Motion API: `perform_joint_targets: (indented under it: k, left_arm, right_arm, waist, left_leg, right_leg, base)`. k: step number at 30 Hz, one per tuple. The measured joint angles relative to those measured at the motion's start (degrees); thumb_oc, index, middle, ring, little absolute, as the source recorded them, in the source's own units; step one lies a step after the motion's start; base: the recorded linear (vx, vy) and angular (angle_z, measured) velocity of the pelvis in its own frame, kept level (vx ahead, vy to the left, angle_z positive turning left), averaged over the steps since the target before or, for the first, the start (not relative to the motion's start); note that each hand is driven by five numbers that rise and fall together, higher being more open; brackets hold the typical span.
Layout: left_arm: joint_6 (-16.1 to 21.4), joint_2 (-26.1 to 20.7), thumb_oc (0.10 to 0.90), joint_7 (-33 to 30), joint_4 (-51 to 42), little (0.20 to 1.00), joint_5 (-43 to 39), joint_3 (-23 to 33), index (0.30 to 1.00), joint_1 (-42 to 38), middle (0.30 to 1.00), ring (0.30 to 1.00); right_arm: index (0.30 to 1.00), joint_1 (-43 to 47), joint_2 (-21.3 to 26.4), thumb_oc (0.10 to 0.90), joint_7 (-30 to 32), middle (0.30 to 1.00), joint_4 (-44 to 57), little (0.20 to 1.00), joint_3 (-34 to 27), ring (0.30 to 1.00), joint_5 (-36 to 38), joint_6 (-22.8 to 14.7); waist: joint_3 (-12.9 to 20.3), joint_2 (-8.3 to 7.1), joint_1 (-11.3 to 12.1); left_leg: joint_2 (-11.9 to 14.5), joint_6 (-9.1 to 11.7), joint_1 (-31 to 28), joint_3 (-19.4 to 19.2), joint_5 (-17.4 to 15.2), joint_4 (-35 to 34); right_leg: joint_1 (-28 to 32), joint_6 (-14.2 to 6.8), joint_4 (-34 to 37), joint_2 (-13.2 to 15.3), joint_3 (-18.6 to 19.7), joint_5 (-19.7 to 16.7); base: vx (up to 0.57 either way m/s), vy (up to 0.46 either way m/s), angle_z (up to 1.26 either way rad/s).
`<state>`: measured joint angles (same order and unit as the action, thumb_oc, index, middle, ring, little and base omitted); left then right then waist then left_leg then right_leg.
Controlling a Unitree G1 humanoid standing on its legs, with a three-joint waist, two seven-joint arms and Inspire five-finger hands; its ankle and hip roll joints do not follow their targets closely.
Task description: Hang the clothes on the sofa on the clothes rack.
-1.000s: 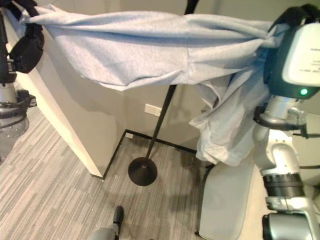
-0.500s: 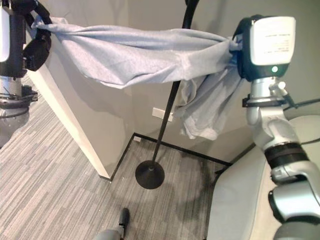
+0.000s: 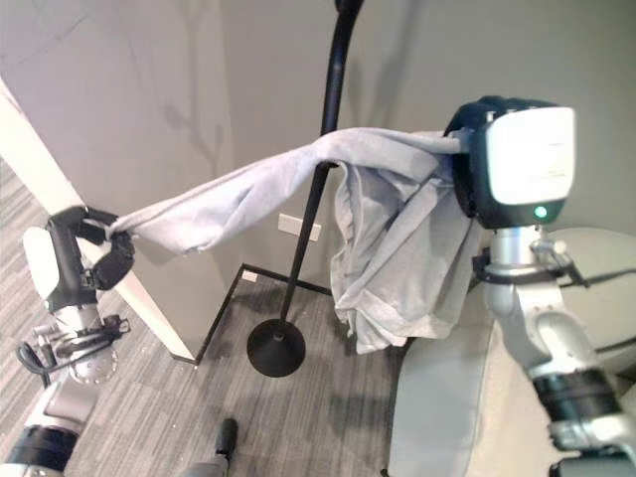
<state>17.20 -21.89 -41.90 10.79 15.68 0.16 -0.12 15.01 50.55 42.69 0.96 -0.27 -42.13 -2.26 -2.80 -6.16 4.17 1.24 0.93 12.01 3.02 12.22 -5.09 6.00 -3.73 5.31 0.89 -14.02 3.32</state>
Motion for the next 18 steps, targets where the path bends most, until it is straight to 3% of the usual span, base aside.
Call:
perform_joint_targets:
  k: [3, 4, 5, 6, 7, 10, 12, 18]
  left_arm:
    - [-0.6, 0.8, 0.400, 2.0, 0.6, 0.300, -4.2, -0.1, 0.300, 0.5, 0.300, 0.300]
    - [-1.1, 0.7, 0.400, 2.5, 1.5, 0.300, -5.8, 0.0, 0.300, -0.7, 0.300, 0.300]
    - [-1.2, 0.5, 0.400, 2.7, 2.0, 0.300, -6.2, -0.1, 0.300, -1.0, 0.300, 0.300]
    - [-1.2, 0.3, 0.400, 2.8, 2.1, 0.300, -6.7, -0.1, 0.300, -1.0, 0.300, 0.300]
    - [-1.3, 0.4, 0.400, 2.9, 2.2, 0.300, -6.7, -0.2, 0.300, -0.9, 0.300, 0.300]
    - [-2.2, 0.8, 0.400, 4.0, 2.8, 0.300, -7.6, -0.5, 0.300, -0.7, 0.300, 0.300]
    - [-2.9, 1.2, 0.400, 4.4, 4.9, 0.300, -9.0, -0.9, 0.300, -0.3, 0.300, 0.300]
    - [-3.7, 1.2, 0.400, 7.3, 6.2, 0.300, -10.1, -2.4, 0.300, -0.2, 0.300, 0.300]
  right_arm:
    - [0.300, -0.1, -2.2, 0.400, -0.2, 0.300, 1.4, 0.300, -0.1, 0.300, -1.7, 0.0]
    - [0.498, -0.1, -3.4, 0.532, -0.7, 0.498, 1.9, 0.498, -0.1, 0.498, -1.7, 0.1]
    - [0.571, -0.1, -3.5, 0.580, -1.1, 0.571, 1.9, 0.571, -0.1, 0.571, -1.7, 0.1]
    - [0.832, -0.1, -4.2, 0.755, -1.7, 0.832, 1.9, 0.832, -0.1, 0.832, -1.6, 0.0]
    - [0.900, -0.2, -5.6, 0.800, -2.1, 0.900, 2.0, 0.900, 0.0, 0.900, -1.5, 0.0]
    - [0.900, -0.9, -8.4, 0.800, -3.2, 0.900, 1.7, 0.900, 0.0, 0.900, 0.0, 0.1]
    - [0.900, -3.3, -12.8, 0.800, -4.0, 0.900, 1.8, 0.900, 0.0, 0.900, 3.3, 0.2]
    - [0.900, -4.9, -12.8, 0.800, -7.6, 0.900, 1.9, 0.900, 0.5, 0.900, 7.6, -0.4]
  waist:
    - [0.0, -0.51, 1.5]
    - [0.0, -0.50, 2.5]
    - [0.0, -0.50, 2.8]
    - [0.0, -0.50, 2.9]
    - [0.0, -0.51, 2.9]
    - [0.0, -0.42, 3.0]
    - [0.2, -0.72, 2.8]
    - [0.1, -0.38, 2.7]
  left_leg:
    - [-0.3, -0.1, 0.0, 0.5, -0.1, 0.0]
    - [-0.5, 0.0, 0.1, 0.7, -0.4, 0.0]
    - [-0.6, 0.0, 0.1, 0.7, -0.4, 0.0]
    - [-0.6, 0.0, 0.2, 0.8, -0.4, 0.0]
    - [-0.6, 0.0, 0.2, 0.8, -0.4, 0.0]
    - [-0.8, 0.1, 0.4, 0.8, -0.4, 0.0]
    - [-1.2, 0.0, 0.1, 0.7, -0.3, 0.0]
    - [-1.4, -0.2, -0.1, 0.7, -0.1, 0.0]
  right_leg:
    - [0.3, 0.0, 0.0, 0.1, -0.3, 0.2]
    - [0.3, 0.4, 0.0, 0.3, -0.7, 0.6]
    - [0.3, 0.6, 0.0, 0.3, -0.7, 0.8]
    - [0.3, 0.7, 0.0, 0.3, -0.7, 0.8]
    - [0.3, 0.7, 0.0, 0.3, -0.9, 0.8]
    - [0.2, 0.8, 0.0, 0.4, -0.9, 0.8]
    - [0.5, 0.7, 0.0, 0.7, -0.9, 0.8]
    - [0.7, 0.6, 0.0, 1.0, -1.1, 0.9]
  base:
    - [-0.02, -0.005, 0.11]
    - [-0.02, -0.002, 0.10]
    - [-0.03, 0.004, 0.10]
    - [-0.01, 0.004, 0.04]
    - [-0.01, 0.004, 0.05]
    - [0.00, 0.000, 0.01]
    - [0.00, 0.000, 0.00]
    - [0.00, 0.000, 0.00]
